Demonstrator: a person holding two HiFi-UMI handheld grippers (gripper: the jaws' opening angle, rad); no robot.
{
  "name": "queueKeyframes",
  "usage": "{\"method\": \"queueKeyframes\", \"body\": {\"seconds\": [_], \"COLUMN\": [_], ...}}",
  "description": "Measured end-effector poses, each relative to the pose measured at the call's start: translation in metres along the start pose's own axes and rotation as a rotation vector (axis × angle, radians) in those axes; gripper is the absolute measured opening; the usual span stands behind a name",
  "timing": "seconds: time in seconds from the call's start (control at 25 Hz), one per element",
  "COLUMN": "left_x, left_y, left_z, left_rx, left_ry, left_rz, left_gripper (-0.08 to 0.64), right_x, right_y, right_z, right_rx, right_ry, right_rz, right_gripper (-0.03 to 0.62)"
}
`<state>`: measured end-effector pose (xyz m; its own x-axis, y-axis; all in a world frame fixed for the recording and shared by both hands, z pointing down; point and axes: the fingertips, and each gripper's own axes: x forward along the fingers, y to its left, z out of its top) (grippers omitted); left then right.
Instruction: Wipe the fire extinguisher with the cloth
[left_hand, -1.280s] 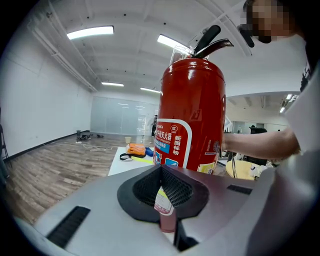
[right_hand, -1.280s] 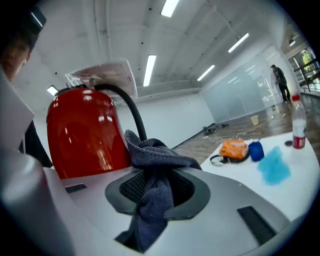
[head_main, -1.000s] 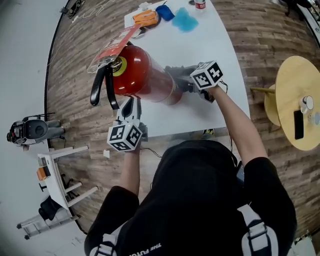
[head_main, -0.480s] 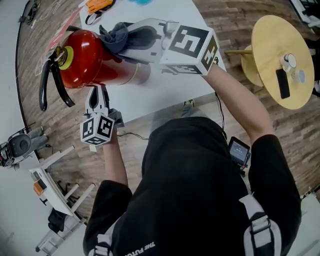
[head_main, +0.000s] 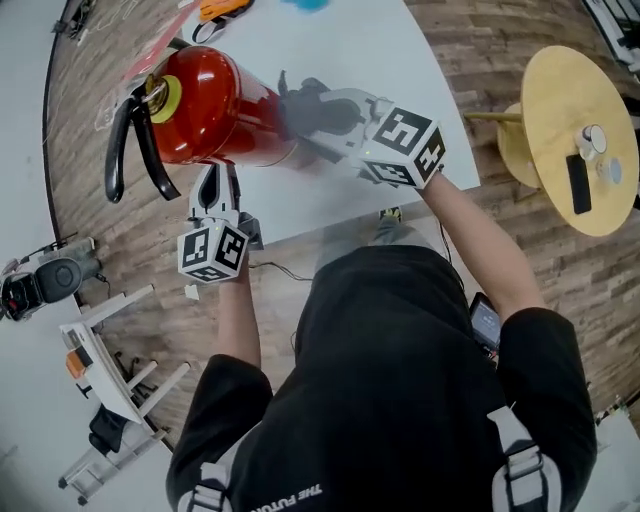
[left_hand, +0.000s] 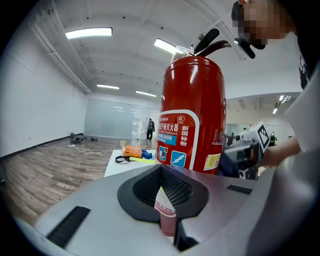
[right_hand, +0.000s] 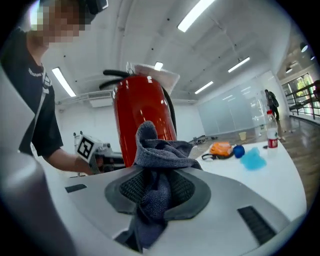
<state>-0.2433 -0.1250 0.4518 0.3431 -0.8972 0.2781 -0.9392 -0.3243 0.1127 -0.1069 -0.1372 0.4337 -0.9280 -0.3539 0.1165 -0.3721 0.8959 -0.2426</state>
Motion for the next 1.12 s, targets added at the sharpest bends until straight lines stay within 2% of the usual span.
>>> {"method": "queueKeyframes", "body": {"seconds": [0.16,0.32,0.44,0.52,0.64,0.88,1.12], "left_x": [0.0,0.002,0.001,0.003,0.005,0.005,0.001], "left_y": [0.002,0.001,0.002,0.0,-0.001,0.003,0.011], "left_z": [-0.002,-0.008,-0.01,-0.009,-0.008,-0.009,-0.007], "left_rx": [0.001,0.01,0.024,0.033,0.041,0.021,0.008], "left_ry": [0.009,0.032,0.06,0.075,0.086,0.072,0.05], "left_rz": [0.004,-0.002,-0.007,-0.014,-0.029,-0.123,-0.322], "left_gripper": [0.021,0.021,0.021,0.021,0.021,0.021,0.021], "right_x": [0.013,0.036,0.057,0.064,0.065,0.036,0.037], "right_y": [-0.028,-0.076,-0.1,-0.11,-0.113,-0.072,-0.013], "right_z": [-0.072,-0.145,-0.175,-0.184,-0.186,-0.205,-0.215], "right_rx": [0.119,0.046,0.039,0.045,0.091,0.224,0.309], "right_ry": [0.1,0.422,0.572,0.635,0.613,0.559,0.498], "right_rz": [-0.05,-0.094,-0.063,-0.035,-0.05,-0.197,-0.46], "right_gripper": [0.1,0.1,0.1,0.1,0.097,0.091,0.092]}}
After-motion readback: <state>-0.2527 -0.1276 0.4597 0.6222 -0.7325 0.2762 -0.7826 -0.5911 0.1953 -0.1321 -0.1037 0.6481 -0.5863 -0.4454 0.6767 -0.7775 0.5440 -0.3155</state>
